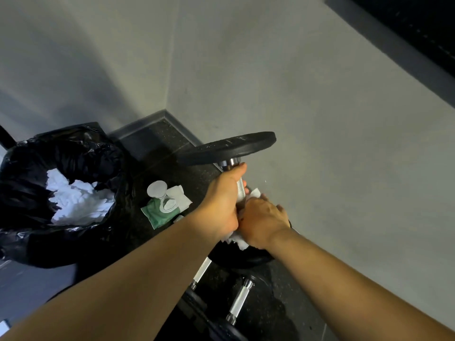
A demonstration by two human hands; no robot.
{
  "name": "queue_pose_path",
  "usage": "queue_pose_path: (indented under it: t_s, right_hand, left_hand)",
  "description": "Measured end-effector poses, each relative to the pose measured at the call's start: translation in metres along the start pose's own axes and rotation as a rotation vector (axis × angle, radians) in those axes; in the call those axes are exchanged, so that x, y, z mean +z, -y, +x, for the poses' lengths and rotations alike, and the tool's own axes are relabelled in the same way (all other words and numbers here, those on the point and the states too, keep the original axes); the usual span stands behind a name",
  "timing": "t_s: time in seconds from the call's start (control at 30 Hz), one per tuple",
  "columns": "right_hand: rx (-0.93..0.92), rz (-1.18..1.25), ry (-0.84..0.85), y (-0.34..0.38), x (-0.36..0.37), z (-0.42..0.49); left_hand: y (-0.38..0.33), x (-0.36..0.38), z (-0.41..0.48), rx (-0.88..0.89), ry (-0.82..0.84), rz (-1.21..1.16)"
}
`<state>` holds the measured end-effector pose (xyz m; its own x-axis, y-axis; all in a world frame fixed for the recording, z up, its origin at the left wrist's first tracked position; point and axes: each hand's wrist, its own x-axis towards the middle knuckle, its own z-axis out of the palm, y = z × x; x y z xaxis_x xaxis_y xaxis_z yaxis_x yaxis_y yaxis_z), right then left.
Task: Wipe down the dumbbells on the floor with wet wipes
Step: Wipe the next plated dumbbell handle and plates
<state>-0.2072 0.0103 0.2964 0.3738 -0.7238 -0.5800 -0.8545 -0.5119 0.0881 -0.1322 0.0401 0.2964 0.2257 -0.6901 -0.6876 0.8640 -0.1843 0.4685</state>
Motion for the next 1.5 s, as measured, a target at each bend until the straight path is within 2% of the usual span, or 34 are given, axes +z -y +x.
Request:
queue_pose_path:
  t_s: [0.1,0.2,0.27,0.33,0.4,0.5,0.57,0.63,0.7,0.8,0.87,0.97,1.03,1.1,1.17,1.23,1.3,1.37,1.5]
  right_hand:
    - [-0.163,0.284,0.111,-0.014,-0.020,-0.008]
    - [-0.235,0.369,0.226,-0.033,-0.040,-0.013]
    - [-0.252,0.468,0.232,-0.043,-0.048,-0.017]
    - [-0.277,0.659,0.166,-0.049,-0.056,-0.025]
    - [-0.305,0.746,-0.034,-0.054,-0.059,-0.029]
    - [-0.340,0.561,-0.534,-0.053,-0.054,-0.022]
    - [-0.447,0.436,-0.800,-0.044,-0.052,-0.017]
    - [-0.572,0.250,-1.009,-0.033,-0.052,-0.014]
    - [-0.650,0.057,-1.098,-0.021,-0.051,-0.009]
    - [-0.680,-0.094,-0.999,-0.013,-0.045,0.000]
    - [-0.696,0.051,-0.819,-0.015,-0.041,-0.003]
    - [-0.737,0.351,-0.455,-0.025,-0.034,-0.018]
    - [-0.814,0.439,-0.333,-0.031,-0.028,-0.026]
    - [-0.851,0.383,-0.280,-0.035,-0.025,-0.029]
    - [-0.855,0.225,-0.328,-0.036,-0.025,-0.027]
    - [-0.862,0.208,-0.430,-0.033,-0.023,-0.023]
    - [-0.845,0.188,-0.586,-0.028,-0.022,-0.016]
    - [-0.771,0.064,-0.762,-0.023,-0.027,-0.007]
    - [-0.735,-0.131,-0.884,-0.020,-0.043,0.003]
  left_hand:
    - [-0.006,-0.003,0.000,-0.044,0.020,-0.036]
    - [-0.013,-0.006,0.000,-0.074,0.059,-0.057]
    - [-0.015,-0.007,0.001,-0.090,0.107,-0.030]
    - [-0.018,-0.008,0.001,-0.082,0.157,-0.011]
    - [-0.020,-0.011,0.001,-0.080,0.207,-0.016]
    - [-0.020,-0.014,0.001,-0.105,0.274,0.038]
    - [-0.019,-0.014,0.001,-0.125,0.284,0.036]
    - [-0.019,-0.015,0.001,-0.130,0.280,0.033]
    - [-0.018,-0.016,0.001,-0.121,0.301,0.044]
    - [-0.016,-0.016,-0.001,-0.140,0.327,0.012]
    - [-0.016,-0.017,0.000,-0.147,0.352,-0.056]
    - [-0.015,-0.020,0.006,-0.099,0.369,-0.073]
    - [-0.016,-0.022,0.006,-0.147,0.369,-0.043]
    - [-0.017,-0.023,0.007,-0.162,0.326,-0.004]
    - [-0.017,-0.024,0.008,-0.137,0.282,0.023]
    - [-0.017,-0.023,0.005,-0.151,0.315,0.014]
    - [-0.015,-0.024,0.006,-0.142,0.321,-0.013]
    - [-0.014,-0.022,0.005,-0.136,0.360,-0.029]
    - [-0.015,-0.020,0.002,-0.159,0.361,-0.030]
